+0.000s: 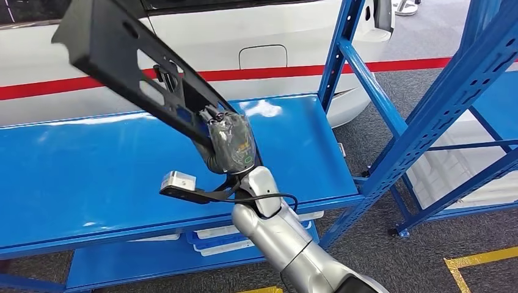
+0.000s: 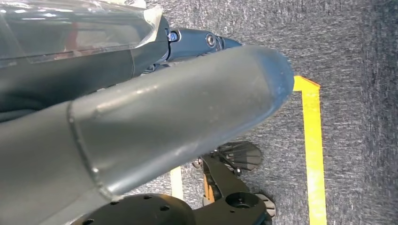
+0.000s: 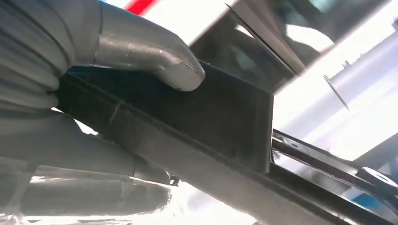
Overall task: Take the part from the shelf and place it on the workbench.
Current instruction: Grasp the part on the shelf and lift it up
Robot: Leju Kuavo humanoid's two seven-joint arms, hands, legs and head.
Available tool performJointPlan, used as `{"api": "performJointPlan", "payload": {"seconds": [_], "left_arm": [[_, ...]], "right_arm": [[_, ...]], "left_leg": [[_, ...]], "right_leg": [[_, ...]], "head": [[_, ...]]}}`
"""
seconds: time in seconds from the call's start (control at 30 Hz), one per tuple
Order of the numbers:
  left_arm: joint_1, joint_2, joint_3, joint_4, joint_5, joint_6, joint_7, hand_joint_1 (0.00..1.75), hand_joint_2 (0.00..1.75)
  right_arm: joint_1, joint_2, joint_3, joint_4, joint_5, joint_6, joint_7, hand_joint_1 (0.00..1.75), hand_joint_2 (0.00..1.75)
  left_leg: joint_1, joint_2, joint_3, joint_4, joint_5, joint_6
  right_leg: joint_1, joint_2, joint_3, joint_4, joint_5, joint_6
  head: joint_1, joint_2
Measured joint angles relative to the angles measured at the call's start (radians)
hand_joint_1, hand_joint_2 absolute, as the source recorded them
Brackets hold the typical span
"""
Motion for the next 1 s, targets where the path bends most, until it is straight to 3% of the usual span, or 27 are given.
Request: {"api": "performJointPlan", "payload": {"seconds": [0.03,0.2,0.3,0.43,0.73,1.0], "left_arm": [[0.0,0.0,0.002,0.0,0.0,0.001,-0.013,0.0,1.75],[0.002,0.0,0.017,0.0,0.001,-0.003,-0.093,0.0,1.75],[0.002,0.001,0.025,0.0,0.006,-0.009,-0.102,0.0,1.75],[0.002,0.002,0.031,0.0,-0.009,0.007,-0.092,0.0,1.75],[0.001,0.002,0.053,0.0,0.012,0.077,-0.094,0.0,1.75],[0.0,0.002,0.084,0.0,0.032,0.027,-0.057,0.0,1.75]], "right_arm": [[0.007,-0.005,-0.004,-0.044,-0.084,0.015,-0.035,1.75,1.75],[0.037,-0.044,-0.006,-0.235,-0.651,0.225,-0.206,1.75,1.75],[0.052,-0.074,-0.007,-0.315,-0.83,0.327,-0.254,1.75,1.75],[0.066,-0.106,-0.001,-0.377,-0.902,0.379,-0.277,1.75,1.75],[0.084,-0.149,0.043,-0.43,-0.901,0.399,-0.272,1.75,1.75],[0.104,-0.177,0.085,-0.43,-0.965,0.43,-0.289,1.75,1.75]], "left_leg": [[0.0,0.0,0.0,0.0,0.0,0.0],[0.0,0.0,0.0,0.0,0.0,0.0],[0.0,0.0,-0.001,0.0,0.0,0.0],[0.0,0.0,0.0,0.0,0.0,0.0],[0.0,0.0,0.0,0.0,0.0,0.0],[0.0,0.0,-0.001,0.0,0.0,0.0]], "right_leg": [[0.0,0.0,0.0,0.0,0.0,0.0],[-0.001,0.0,0.0,0.0,0.0,0.0],[-0.001,0.0,0.0,0.0,0.0,0.0],[-0.001,0.0,0.0,0.0,0.0,0.0],[-0.001,0.0,0.0,0.0,0.0,0.0],[-0.001,0.0,0.0,0.0,0.0,0.0]], "head": [[0.0,0.0],[0.0,0.0],[0.0,0.0],[0.0,0.0],[0.0,0.0],[0.0,0.0]]}}
